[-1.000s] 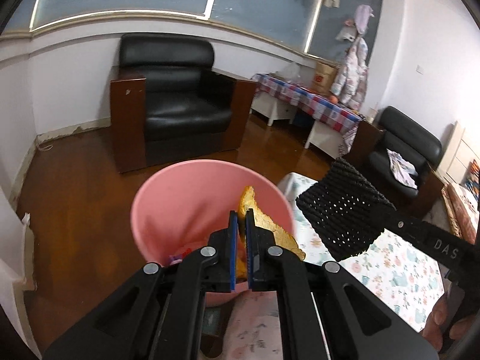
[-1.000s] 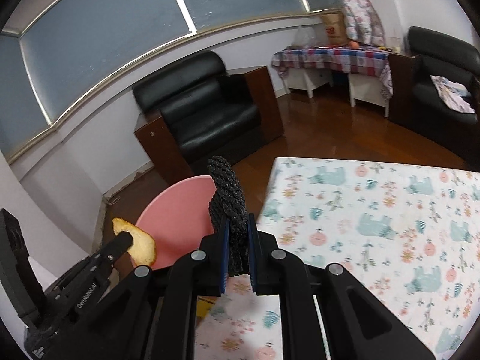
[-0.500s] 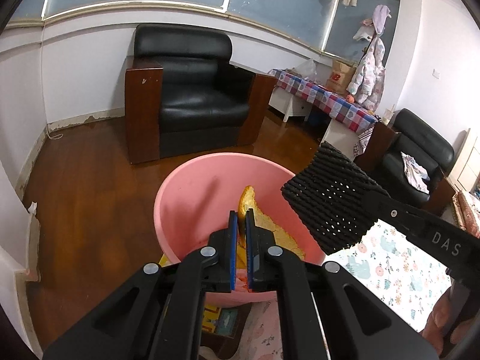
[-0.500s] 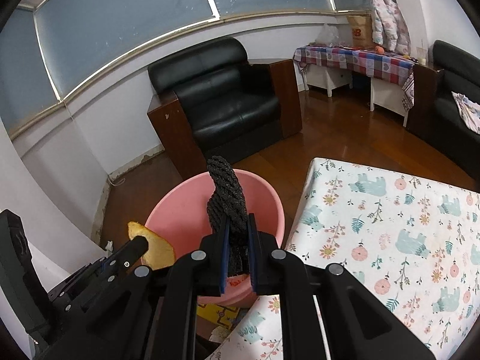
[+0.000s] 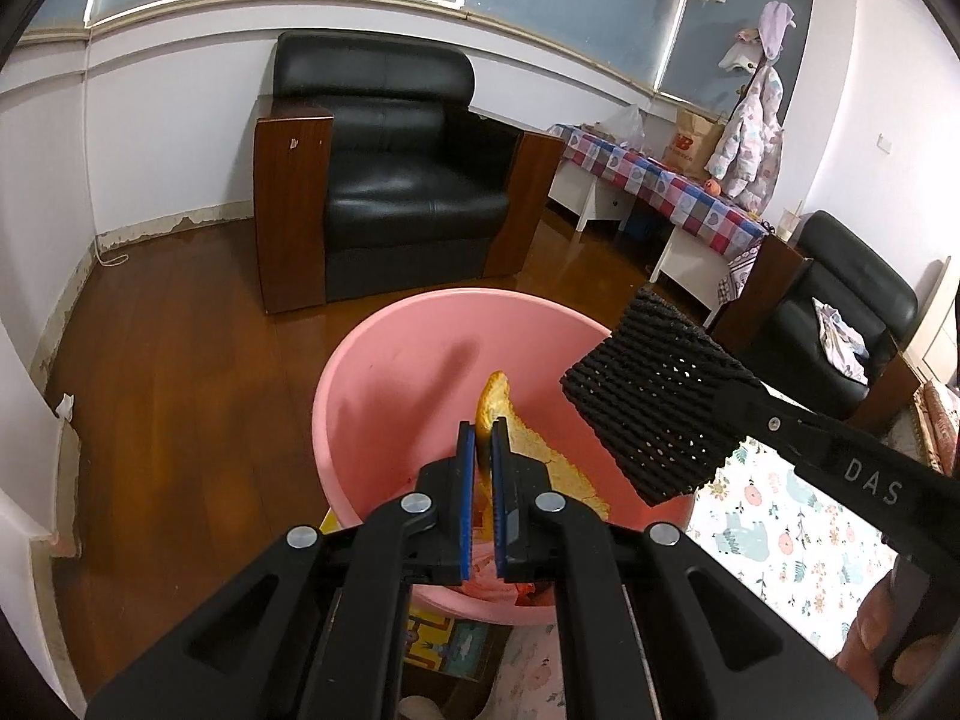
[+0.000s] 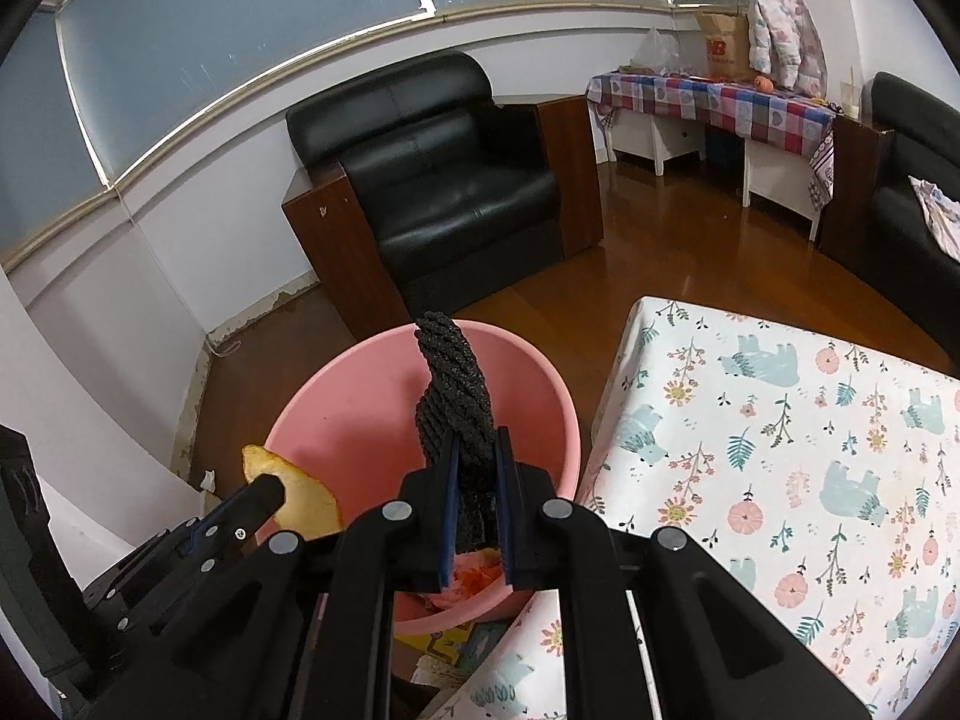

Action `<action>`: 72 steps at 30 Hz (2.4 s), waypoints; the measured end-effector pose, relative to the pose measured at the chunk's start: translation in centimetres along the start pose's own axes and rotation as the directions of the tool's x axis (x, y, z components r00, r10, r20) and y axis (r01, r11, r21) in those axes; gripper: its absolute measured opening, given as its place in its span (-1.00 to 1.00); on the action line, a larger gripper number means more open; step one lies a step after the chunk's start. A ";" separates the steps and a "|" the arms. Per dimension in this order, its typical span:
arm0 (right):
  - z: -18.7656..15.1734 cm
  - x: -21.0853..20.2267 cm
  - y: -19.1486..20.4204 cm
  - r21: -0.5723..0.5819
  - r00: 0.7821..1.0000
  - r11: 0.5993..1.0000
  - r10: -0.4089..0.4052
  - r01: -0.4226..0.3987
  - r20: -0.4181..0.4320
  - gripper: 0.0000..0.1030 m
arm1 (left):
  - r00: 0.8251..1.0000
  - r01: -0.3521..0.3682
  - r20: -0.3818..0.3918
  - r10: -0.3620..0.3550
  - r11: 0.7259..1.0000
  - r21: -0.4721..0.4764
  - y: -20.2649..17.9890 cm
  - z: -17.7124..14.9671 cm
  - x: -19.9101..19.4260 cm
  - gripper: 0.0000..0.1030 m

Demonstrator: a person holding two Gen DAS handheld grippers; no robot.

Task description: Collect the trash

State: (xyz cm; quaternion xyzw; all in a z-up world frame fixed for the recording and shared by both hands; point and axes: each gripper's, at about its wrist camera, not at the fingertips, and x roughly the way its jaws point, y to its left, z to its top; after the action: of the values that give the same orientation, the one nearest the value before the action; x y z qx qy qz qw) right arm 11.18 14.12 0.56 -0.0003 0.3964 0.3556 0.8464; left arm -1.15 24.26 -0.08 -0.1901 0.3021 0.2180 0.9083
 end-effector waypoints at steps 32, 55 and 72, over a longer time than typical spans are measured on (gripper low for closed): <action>-2.3 -3.2 -1.6 -0.028 0.999 0.999 0.036 -0.035 0.027 -0.12 | 0.998 0.053 0.029 -0.053 0.999 0.015 -1.4 0.2 -1.6 -0.29; -7.3 -12.2 -8.4 0.049 0.997 0.997 -0.055 0.052 0.054 0.01 | 0.995 0.097 -0.031 -0.094 0.984 0.152 -9.6 -2.8 -4.1 -0.29; -10.3 -15.4 -14.7 0.122 0.985 0.981 -0.162 0.154 0.062 0.07 | 0.990 0.116 -0.101 -0.095 0.966 0.231 -15.1 -5.6 -3.1 -0.29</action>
State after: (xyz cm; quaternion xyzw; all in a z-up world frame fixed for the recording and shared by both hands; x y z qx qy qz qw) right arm 6.49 -9.01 -0.28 0.0306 0.3847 0.2632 0.8842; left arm 1.71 8.18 0.95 -0.1061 0.3554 0.1233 0.9204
